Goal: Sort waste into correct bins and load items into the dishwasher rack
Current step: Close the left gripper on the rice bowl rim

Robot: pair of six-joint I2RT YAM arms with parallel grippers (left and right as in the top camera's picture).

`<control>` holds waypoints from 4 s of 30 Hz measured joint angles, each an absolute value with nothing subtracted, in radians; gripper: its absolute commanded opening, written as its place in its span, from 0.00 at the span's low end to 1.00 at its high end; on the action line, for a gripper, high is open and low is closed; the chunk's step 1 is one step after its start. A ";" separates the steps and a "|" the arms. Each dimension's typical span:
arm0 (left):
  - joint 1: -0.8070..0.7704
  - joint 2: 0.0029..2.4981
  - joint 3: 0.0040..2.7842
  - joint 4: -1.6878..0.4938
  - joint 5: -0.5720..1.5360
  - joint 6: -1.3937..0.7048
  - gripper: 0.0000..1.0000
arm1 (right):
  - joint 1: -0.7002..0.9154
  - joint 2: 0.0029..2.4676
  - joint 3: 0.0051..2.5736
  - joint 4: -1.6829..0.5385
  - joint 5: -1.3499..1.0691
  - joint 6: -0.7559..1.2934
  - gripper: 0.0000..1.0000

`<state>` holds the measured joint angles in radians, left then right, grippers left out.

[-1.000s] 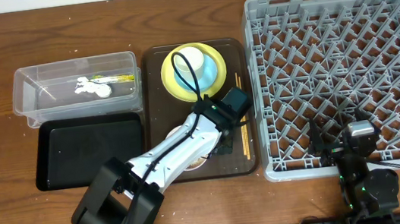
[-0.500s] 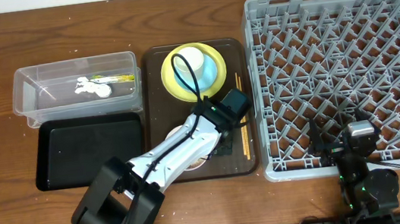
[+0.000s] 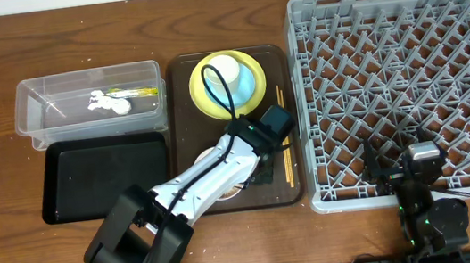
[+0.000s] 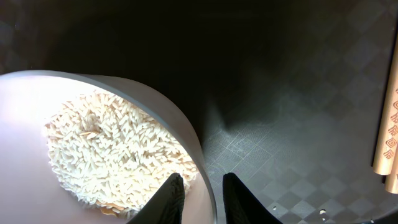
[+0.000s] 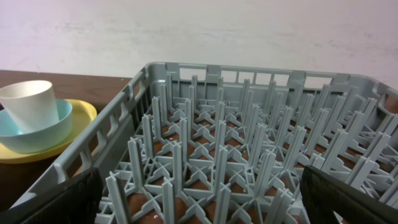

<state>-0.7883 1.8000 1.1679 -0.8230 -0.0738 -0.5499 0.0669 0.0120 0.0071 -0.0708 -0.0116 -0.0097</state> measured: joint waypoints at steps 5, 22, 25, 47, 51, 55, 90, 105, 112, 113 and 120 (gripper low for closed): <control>-0.788 1.800 1.164 -0.819 -0.073 -0.553 0.15 | 0.067 0.012 0.007 -0.071 -0.012 -0.010 0.99; -0.788 1.800 1.150 -0.804 -0.066 -0.554 0.13 | 0.067 0.012 0.007 -0.071 -0.012 -0.010 0.99; -0.788 1.800 1.150 -0.804 -0.065 -0.554 0.11 | 0.067 0.012 0.007 -0.071 -0.012 -0.010 0.99; -0.788 1.797 1.145 -0.807 -0.059 -0.553 0.06 | 0.067 0.012 0.007 -0.071 -0.012 -0.010 0.98; -0.787 1.783 1.145 -0.815 -0.059 -0.553 0.06 | 0.067 0.012 0.007 -0.071 -0.012 -0.010 0.99; -0.776 1.768 1.145 -0.837 -0.059 -0.549 0.06 | 0.067 0.012 0.007 -0.071 -0.012 -0.010 0.99; -0.695 1.735 1.061 -0.736 -0.052 -0.503 0.17 | 0.067 0.012 0.007 -0.071 -0.012 -0.010 0.99; -0.695 1.736 1.061 -0.731 -0.052 -0.514 0.11 | 0.067 0.012 0.007 -0.070 -0.012 -0.010 0.99; -0.695 1.736 1.061 -0.731 -0.052 -0.519 0.11 | 0.067 0.012 0.007 -0.071 -0.012 -0.010 0.99; -0.695 1.736 1.061 -0.731 -0.051 -0.519 0.12 | 0.067 0.012 0.007 -0.071 -0.012 -0.010 0.99; -0.695 1.736 1.061 -0.727 -0.051 -0.519 0.13 | 0.067 0.012 0.007 -0.071 -0.012 -0.010 0.99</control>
